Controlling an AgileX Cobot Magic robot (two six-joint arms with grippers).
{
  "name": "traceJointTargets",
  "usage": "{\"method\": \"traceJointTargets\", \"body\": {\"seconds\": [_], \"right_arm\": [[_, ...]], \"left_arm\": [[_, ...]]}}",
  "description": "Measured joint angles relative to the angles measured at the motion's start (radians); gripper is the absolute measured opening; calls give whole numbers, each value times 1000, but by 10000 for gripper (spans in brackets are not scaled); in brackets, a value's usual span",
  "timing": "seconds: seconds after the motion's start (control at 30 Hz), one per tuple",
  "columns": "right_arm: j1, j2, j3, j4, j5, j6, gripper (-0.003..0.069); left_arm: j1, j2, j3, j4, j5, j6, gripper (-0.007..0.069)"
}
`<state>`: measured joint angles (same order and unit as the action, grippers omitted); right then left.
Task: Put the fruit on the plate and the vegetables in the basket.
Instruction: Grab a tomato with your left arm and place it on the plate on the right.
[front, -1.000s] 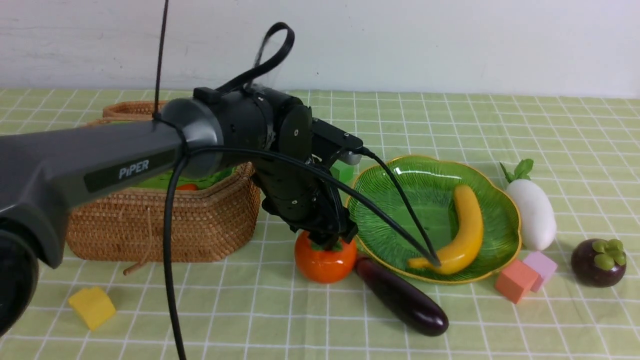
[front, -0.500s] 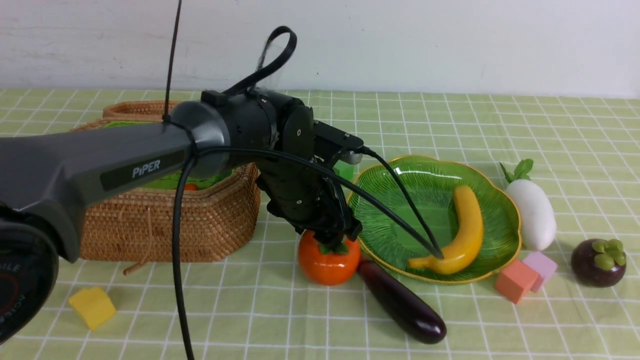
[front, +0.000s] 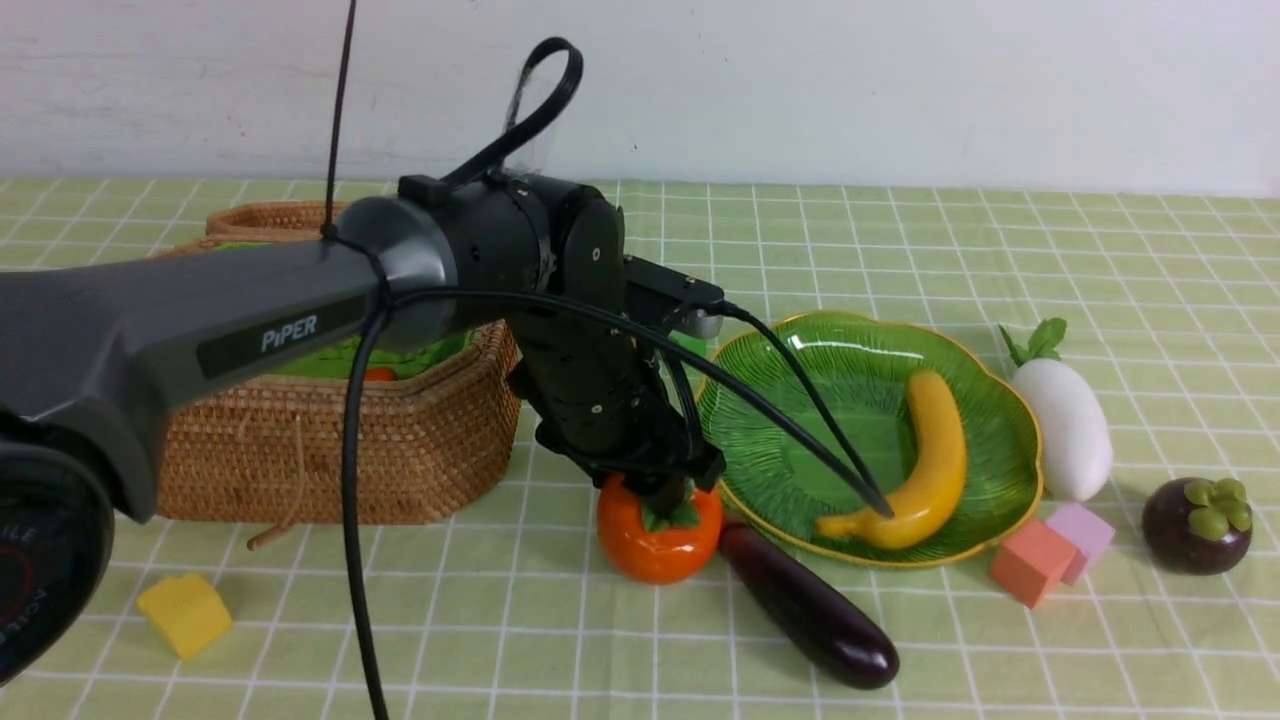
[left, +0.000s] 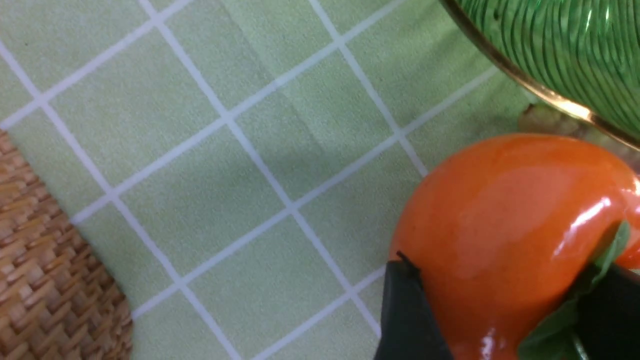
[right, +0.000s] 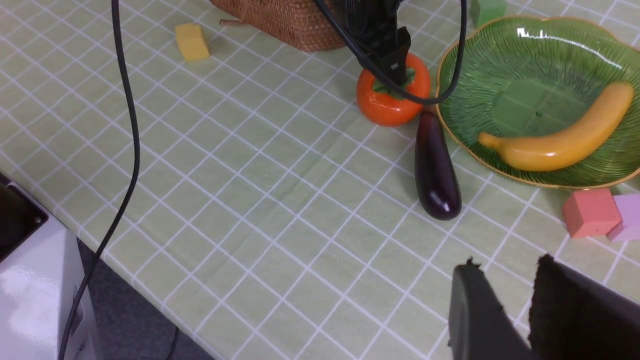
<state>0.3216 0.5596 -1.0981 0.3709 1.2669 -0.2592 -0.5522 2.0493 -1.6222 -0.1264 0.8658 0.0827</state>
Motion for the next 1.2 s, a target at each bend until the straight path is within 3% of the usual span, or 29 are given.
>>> {"method": "traceJointTargets", "body": {"seconds": [0.4,0.77,0.9,1.0,1.2], "right_arm": [[0,0,0,0,0,0,182],[0,0,0,0,-1,-1,182],[0,0,0,-23,-2,0,182],[0,0,0,-117,-8,61,182],[0,0,0,-261,-8,186,182]], "left_arm": [[0,-41,11,27,118,18,402],[0,-97,11,32,111,18,402],[0,-100,-22,-4,56,19,397],[-24,-102,-73,-99,-98,59,396],[-107,-51,-85,-159,-388,159,396]]}}
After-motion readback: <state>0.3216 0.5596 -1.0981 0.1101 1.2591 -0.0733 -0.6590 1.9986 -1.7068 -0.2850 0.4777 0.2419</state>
